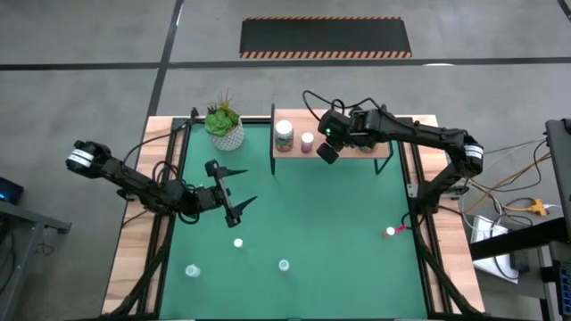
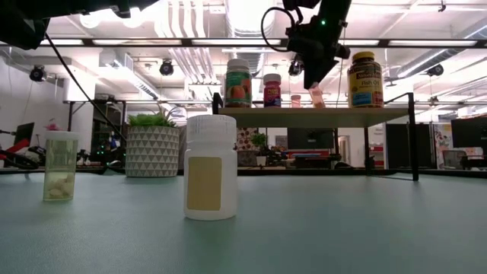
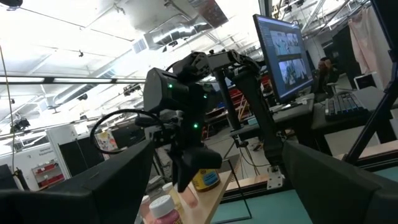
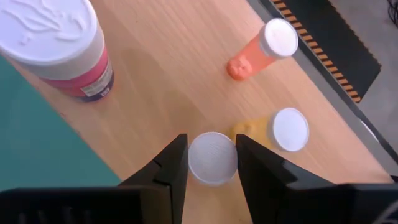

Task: Pick and place medicine bottles onto shelf by color
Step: Put the small pink medicine bottle on the shelf

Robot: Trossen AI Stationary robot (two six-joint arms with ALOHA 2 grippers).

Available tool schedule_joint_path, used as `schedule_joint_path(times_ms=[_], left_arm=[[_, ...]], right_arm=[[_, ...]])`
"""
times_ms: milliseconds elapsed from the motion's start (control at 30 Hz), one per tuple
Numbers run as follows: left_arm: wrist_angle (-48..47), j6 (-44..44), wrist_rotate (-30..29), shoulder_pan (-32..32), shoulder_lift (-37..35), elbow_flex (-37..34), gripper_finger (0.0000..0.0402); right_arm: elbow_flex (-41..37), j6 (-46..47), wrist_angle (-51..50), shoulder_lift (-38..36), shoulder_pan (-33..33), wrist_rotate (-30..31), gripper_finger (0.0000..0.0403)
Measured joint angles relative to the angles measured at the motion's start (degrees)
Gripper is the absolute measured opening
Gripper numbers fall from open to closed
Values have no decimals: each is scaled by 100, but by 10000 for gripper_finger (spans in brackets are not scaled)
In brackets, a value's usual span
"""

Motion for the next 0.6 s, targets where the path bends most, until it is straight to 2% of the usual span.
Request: schedule_joint_path(times_ms=[600], left_arm=[[-2,0,0,0,0,0,341]], right_arm=[[-19,2,-17,0,0,4,164]])
